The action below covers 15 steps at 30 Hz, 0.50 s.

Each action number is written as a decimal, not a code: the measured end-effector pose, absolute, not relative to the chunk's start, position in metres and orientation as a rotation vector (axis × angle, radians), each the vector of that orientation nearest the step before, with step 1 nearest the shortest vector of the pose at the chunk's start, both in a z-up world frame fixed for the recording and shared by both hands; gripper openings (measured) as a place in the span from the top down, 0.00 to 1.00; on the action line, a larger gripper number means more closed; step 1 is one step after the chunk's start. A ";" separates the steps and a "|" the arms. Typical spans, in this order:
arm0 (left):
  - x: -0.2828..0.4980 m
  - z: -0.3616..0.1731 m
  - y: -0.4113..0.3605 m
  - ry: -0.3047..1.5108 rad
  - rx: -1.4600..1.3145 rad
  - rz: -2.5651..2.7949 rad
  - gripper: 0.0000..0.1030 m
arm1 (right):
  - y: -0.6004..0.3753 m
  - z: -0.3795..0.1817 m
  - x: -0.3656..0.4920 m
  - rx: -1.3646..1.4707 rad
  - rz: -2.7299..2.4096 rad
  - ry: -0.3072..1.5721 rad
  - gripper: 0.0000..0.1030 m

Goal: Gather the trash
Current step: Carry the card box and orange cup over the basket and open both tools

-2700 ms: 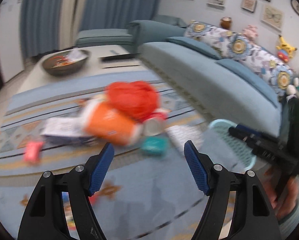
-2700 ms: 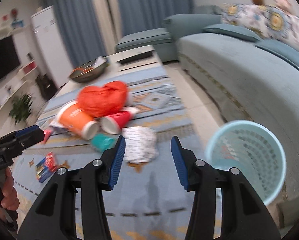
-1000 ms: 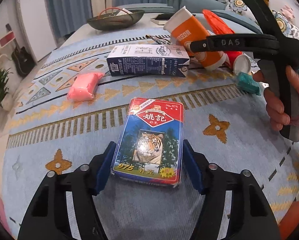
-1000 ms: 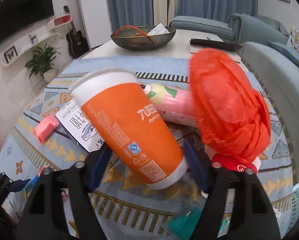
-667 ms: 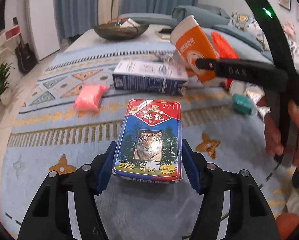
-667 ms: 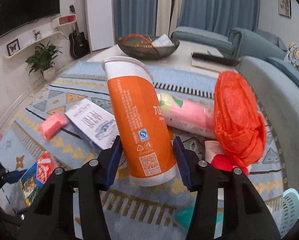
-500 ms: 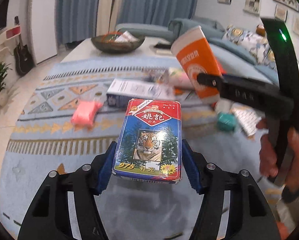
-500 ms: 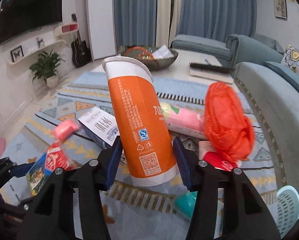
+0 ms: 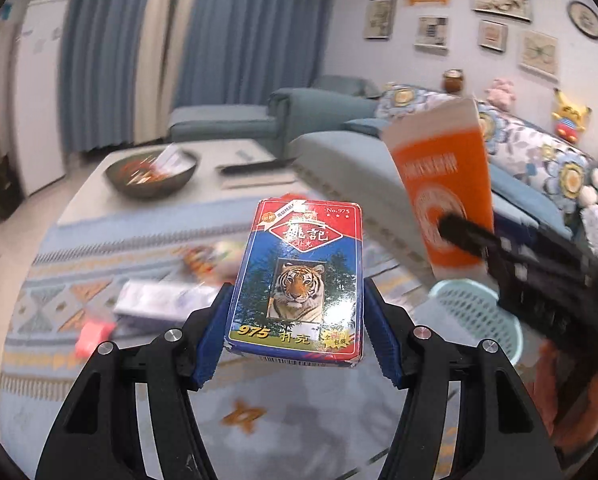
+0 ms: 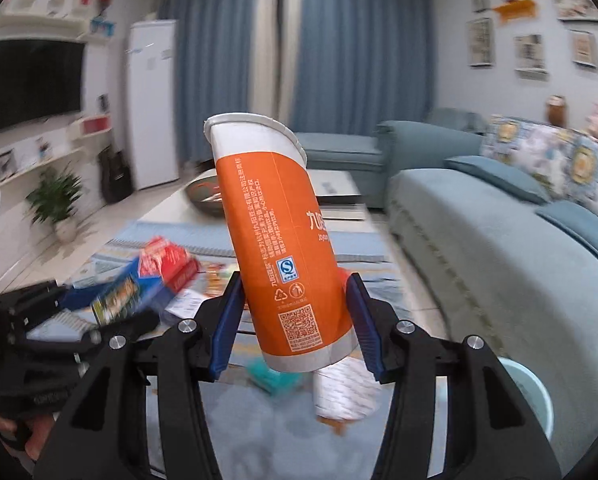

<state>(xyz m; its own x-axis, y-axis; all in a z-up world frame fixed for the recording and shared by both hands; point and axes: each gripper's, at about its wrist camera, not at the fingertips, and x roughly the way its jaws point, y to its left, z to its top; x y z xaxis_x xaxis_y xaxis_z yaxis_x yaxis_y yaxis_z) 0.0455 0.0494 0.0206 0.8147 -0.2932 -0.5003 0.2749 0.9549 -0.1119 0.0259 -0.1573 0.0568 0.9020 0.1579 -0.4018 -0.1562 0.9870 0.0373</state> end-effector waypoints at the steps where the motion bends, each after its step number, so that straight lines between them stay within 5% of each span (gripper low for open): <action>1: 0.046 0.026 0.036 0.530 -0.025 -0.328 0.41 | -0.167 0.054 0.022 0.016 0.131 0.418 0.53; 15: 0.075 0.029 -0.133 0.583 0.080 -0.644 0.41 | -0.354 -0.010 0.001 0.273 -0.300 0.605 0.52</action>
<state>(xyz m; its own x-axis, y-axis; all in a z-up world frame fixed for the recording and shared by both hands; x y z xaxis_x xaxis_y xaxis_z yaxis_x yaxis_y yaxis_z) 0.0751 -0.1331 0.0293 0.6460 -0.5435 -0.5360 0.5871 0.8025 -0.1061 0.0009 -0.3540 -0.0104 0.7815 -0.1956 -0.5924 0.3536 0.9212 0.1623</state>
